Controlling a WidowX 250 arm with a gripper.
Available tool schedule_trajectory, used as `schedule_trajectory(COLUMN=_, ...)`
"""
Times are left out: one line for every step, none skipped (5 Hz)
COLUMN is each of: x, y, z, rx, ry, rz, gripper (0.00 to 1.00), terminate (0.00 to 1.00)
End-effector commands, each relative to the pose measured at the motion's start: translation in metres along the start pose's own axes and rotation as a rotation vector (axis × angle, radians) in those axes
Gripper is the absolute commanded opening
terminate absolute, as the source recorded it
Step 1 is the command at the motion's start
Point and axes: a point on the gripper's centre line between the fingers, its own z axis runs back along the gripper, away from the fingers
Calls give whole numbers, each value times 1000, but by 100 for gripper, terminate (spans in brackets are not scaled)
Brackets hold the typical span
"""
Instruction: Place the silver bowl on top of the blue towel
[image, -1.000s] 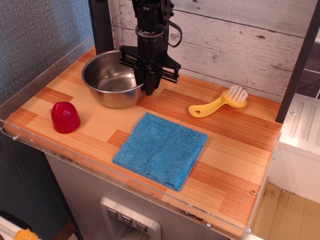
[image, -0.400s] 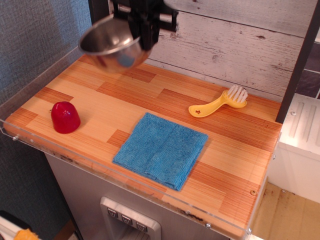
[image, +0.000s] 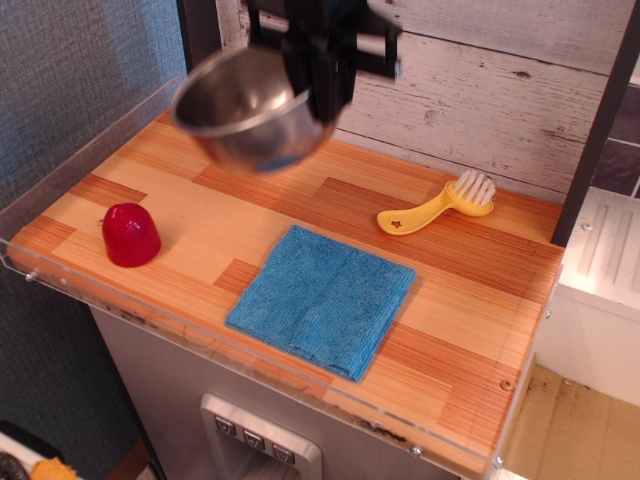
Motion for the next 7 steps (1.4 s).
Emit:
schedule_trajectory(x=-38, y=-22, z=-11, rx=21, ry=35, rz=-83, gripper=0, terminate=0)
schedule_trajectory(x=-51, y=-39, z=-27, rx=60, ry=53, rz=-196, gripper=0, terminate=0)
schedule_trajectory(x=-61, y=-59, z=-46, rx=73, ry=91, rz=-272, gripper=0, terminate=0)
schedule_trajectory(x=-64, y=-71, z=-59, rx=97, ry=115, rz=-318, gripper=0, terminate=0)
schedule_trajectory(x=-67, y=-71, z=-68, rx=95, ry=151, rz=-314, gripper=0, terminate=0)
schedule_trajectory(x=-68, y=-72, z=-73, rx=106, ry=189, rz=-334, gripper=100, terminate=0)
schedule_trajectory(x=-67, y=-72, z=-70, rx=105, ry=189, rz=-340, gripper=100, terminate=0)
